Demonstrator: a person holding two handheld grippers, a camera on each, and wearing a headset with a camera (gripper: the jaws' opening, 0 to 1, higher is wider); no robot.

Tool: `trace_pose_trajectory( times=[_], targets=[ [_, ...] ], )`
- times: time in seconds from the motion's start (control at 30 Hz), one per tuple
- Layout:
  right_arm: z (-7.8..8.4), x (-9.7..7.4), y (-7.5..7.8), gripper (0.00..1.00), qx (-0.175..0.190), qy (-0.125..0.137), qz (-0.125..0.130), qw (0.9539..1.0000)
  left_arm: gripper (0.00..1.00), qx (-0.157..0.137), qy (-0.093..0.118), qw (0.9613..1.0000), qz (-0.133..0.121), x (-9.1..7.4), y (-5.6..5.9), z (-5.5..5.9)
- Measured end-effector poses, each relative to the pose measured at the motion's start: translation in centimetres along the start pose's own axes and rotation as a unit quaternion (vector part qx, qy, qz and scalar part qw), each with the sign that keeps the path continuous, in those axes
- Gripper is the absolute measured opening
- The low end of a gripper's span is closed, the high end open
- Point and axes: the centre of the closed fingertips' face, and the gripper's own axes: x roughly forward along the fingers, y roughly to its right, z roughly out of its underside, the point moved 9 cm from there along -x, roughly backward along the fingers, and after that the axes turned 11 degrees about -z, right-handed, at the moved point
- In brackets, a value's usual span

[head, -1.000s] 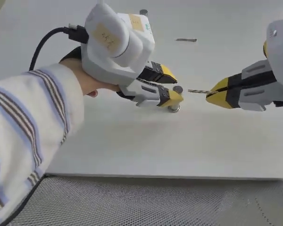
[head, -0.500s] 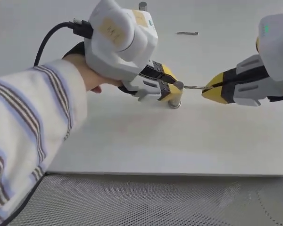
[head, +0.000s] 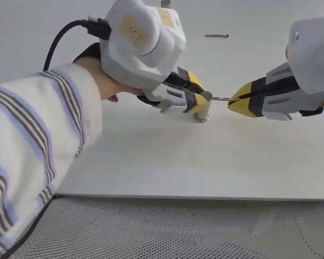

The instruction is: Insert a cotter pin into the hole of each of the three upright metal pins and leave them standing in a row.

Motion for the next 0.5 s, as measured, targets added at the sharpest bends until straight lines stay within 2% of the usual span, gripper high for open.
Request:
trace_pose_trajectory(
  times=[0.17, 0.2, 0.5],
  targets=[
    [0.2, 0.4, 0.2, 0.00, 0.001, 0.003, 0.006, 1.0000, 0.10, 0.003, -0.002, 1.0000, -0.003, 0.0, 0.2, -0.1],
    [0.0, 0.6, 0.2, 0.00, -0.003, 0.012, 0.002, 0.9999, 0.10, 0.003, -0.003, 1.0000, -0.003, 0.0, 0.2, -0.2],
    [-0.7, 1.3, 0.3, 0.00, -0.002, 0.011, -0.005, 0.9999, 0.10, 0.003, -0.007, 1.0000, -0.002, -0.1, 0.2, -0.4]
  ],
)
